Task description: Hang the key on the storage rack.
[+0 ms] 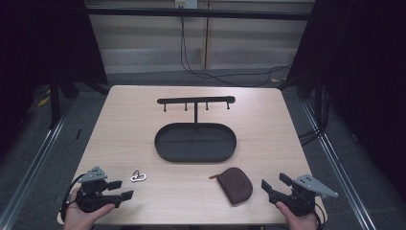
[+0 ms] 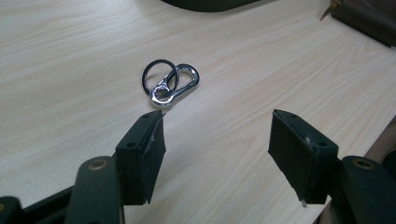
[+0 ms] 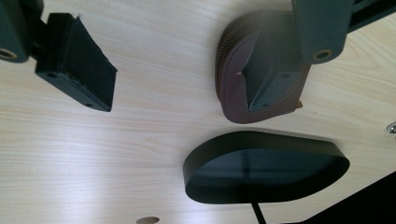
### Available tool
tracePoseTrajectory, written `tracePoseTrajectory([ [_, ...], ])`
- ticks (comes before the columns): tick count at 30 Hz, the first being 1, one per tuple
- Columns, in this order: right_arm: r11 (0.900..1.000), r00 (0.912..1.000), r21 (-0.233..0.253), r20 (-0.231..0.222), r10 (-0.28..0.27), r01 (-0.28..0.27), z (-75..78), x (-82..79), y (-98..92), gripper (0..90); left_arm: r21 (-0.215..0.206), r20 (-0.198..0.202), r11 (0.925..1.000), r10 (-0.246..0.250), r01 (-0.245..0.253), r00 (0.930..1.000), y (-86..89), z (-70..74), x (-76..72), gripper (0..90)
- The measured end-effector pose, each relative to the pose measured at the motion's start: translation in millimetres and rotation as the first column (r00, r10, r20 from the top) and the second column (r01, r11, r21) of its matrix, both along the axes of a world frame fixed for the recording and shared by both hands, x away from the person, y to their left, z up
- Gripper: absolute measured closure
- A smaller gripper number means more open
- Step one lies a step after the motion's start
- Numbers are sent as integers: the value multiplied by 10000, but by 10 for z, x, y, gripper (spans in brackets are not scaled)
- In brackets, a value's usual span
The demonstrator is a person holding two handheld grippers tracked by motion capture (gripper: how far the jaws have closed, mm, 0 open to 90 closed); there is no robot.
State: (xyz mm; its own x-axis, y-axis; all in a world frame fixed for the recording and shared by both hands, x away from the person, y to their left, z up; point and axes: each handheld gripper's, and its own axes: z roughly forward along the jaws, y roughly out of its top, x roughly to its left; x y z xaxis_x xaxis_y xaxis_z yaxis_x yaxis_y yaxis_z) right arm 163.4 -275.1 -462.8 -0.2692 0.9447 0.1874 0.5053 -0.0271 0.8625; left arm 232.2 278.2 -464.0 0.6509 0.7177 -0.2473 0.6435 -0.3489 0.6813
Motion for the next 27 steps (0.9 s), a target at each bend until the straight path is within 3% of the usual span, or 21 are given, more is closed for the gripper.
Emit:
tracePoseTrajectory([
  [4,9999,9999,129,-107,-35,37,-8,11,-16,239,-74,-153,10000,-52,51,9999,6,-2,11,391],
  [17,9999,9996,120,-244,117,-114,-13,21,6,235,128,-77,9994,-336,337,9994,-25,15,0,460],
  [27,9998,9992,117,-345,188,-184,-22,35,16,234,411,-282,9986,-312,324,9991,-54,116,133,491],
])
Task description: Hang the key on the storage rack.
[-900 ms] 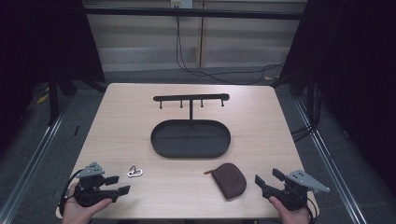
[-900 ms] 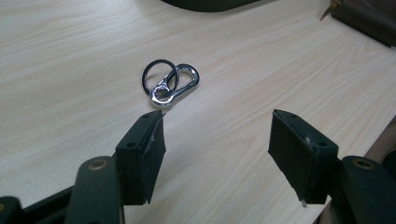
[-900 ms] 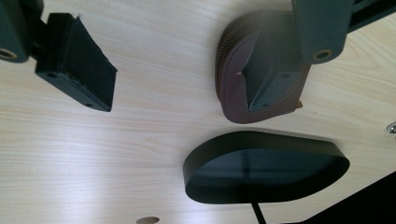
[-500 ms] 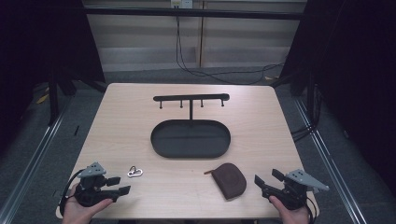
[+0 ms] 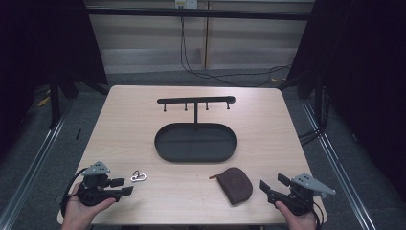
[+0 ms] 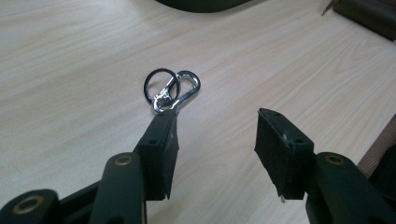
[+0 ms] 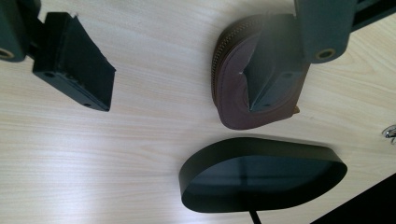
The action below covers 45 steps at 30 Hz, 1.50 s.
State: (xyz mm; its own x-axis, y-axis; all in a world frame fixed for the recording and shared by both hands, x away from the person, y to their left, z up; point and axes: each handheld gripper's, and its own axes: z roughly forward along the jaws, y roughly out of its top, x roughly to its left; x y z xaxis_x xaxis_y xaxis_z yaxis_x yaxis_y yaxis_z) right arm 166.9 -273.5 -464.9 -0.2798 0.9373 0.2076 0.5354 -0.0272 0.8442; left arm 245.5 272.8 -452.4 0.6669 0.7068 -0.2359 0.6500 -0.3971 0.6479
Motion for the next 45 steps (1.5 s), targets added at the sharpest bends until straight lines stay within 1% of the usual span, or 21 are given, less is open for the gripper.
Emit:
tracePoseTrajectory([
  [3,10000,10000,-64,-33,40,-41,-2,3,7,234,319,-80,9995,-36,39,10000,-30,22,33,500],
  [8,10000,10000,-67,-63,39,-39,-5,5,8,234,670,-502,9971,-336,370,9982,-76,50,97,520],
  [11,9999,9999,-84,-108,80,-81,-8,10,16,235,922,-563,9952,-260,312,9981,-111,90,137,539],
  [16,9997,9996,-130,-186,195,-198,-16,26,28,235,1040,-507,9945,-68,121,9987,-155,151,215,529],
  [18,9997,9996,-150,-191,190,-193,-17,25,30,235,1393,-506,9900,-131,201,9986,-203,201,278,516],
  [22,9997,9995,-161,-232,196,-200,-20,25,31,238,1744,-694,9839,-275,392,9972,-280,239,356,504],
  [23,9997,9995,-166,-229,197,-201,-20,25,33,238,1859,-658,9815,-335,453,9973,-287,246,369,501],
  [24,9997,9995,-174,-242,191,-196,-20,26,35,238,1937,-689,9797,-385,513,9969,-298,254,392,498],
  [26,9996,9995,-201,-247,214,-219,-22,28,34,238,1925,-718,9802,-338,471,9968,-306,260,404,497],
  [27,9995,9994,-200,-267,224,-229,-22,29,35,237,2051,-976,9771,-368,562,9946,-306,274,461,498],
  [28,9995,9994,-200,-267,224,-229,-22,29,35,237,2051,-976,9771,-368,562,9946,-306,274,461,498],
  [30,9995,9992,-190,-291,256,-261,-23,32,37,237,2334,-1288,9701,-364,660,9910,-330,261,525,500],
  [31,9995,9992,-184,-301,250,-255,-24,33,39,237,2421,-1413,9679,-334,673,9894,-345,252,542,500],
  [32,9995,9992,-204,-309,255,-261,-24,34,40,237,2421,-1413,9679,-334,673,9894,-345,252,542,504],
  [33,9994,9992,-228,-311,261,-268,-25,35,40,237,2673,-1607,9606,-333,760,9864,-374,236,585,508],
  [35,9993,9991,-236,-318,268,-276,-25,35,42,236,2763,-1800,9569,-395,890,9829,-406,215,634,531],
  [36,9993,9991,-235,-326,277,-285,-25,35,42,236,2863,-1941,9527,-467,1021,9799,-417,206,656,543],
  [41,9992,9990,-252,-348,296,-305,-27,38,45,236,3192,-2320,9405,-415,1163,9718,-496,169,704,554],
  [42,9992,9989,-257,-349,304,-313,-29,40,46,236,3360,-2371,9330,-489,1291,9703,-518,163,718,562],
  [44,9992,9989,-259,-364,305,-315,-31,41,51,236,3417,-2580,9294,-497,1393,9649,-552,157,744,579],
  [45,9991,9988,-257,-366,315,-325,-31,42,51,236,3546,-2612,9230,-557,1495,9637,-565,161,760,597],
])
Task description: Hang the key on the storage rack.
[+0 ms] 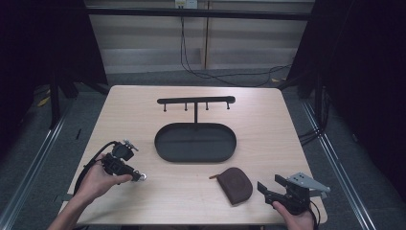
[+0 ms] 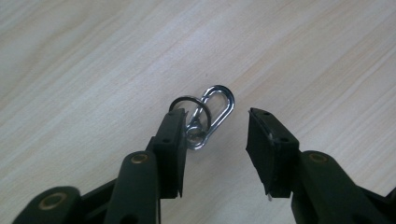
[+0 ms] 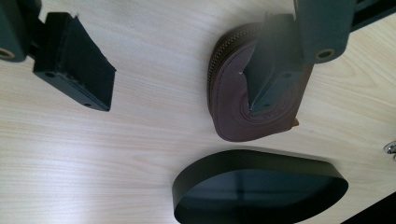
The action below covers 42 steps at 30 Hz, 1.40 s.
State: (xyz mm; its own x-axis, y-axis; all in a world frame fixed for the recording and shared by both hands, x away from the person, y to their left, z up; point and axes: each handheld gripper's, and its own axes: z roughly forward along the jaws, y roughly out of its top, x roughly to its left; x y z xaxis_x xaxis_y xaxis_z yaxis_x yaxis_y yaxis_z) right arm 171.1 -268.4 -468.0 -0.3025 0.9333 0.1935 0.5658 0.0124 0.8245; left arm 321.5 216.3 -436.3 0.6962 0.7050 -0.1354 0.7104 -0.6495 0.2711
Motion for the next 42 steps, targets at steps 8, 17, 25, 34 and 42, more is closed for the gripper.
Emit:
tracePoseTrajectory([
  [8,10000,10000,-18,-5,34,-34,-2,3,2,235,511,-275,9985,-184,198,9995,-117,28,67,651],
  [17,10000,10000,-9,-23,61,-61,-2,3,1,235,1222,-813,9925,48,52,9967,-190,-86,197,697],
  [25,9999,9999,-40,-43,95,-95,-3,4,5,235,1535,-1164,9881,305,-123,9927,-219,-160,281,691],
  [34,9999,9999,-12,-33,104,-104,-1,2,6,233,1662,-1305,9861,281,-61,9910,-283,-219,287,706],
  [42,9999,9999,-5,-32,104,-104,0,2,5,233,1593,-1315,9871,55,157,9913,-285,-191,291,806],
])
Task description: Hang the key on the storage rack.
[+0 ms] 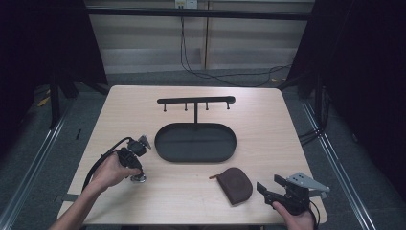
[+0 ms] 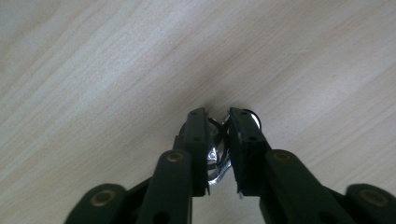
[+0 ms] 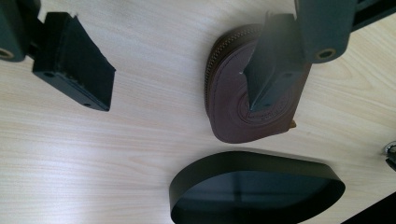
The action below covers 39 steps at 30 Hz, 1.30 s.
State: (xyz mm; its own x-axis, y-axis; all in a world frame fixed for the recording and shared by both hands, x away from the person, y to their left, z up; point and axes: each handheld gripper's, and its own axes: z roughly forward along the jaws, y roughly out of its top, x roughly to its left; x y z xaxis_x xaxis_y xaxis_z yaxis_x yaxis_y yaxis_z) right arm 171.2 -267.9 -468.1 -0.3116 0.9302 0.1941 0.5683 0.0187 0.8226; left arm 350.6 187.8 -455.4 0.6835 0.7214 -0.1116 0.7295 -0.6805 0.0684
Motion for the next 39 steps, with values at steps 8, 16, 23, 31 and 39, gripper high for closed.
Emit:
tracePoseTrajectory([
  [8,10000,10000,-15,-10,9,-9,-1,2,0,233,17,57,9998,-181,181,9998,10,80,2,879],
  [16,10000,10000,-14,-21,18,-18,-2,3,1,233,-180,48,9996,-233,234,9997,30,128,1,892],
  [23,10000,10000,-15,-27,3,-4,-2,3,1,233,-337,21,9987,-386,387,9993,48,160,-5,893],
  [31,10000,10000,-13,-41,-9,9,-2,5,0,233,-522,294,9968,-595,610,9978,67,398,-14,894],
  [39,10000,10000,-8,-18,-4,4,-1,2,0,233,-518,349,9941,-933,950,9950,27,523,-60,894],
])
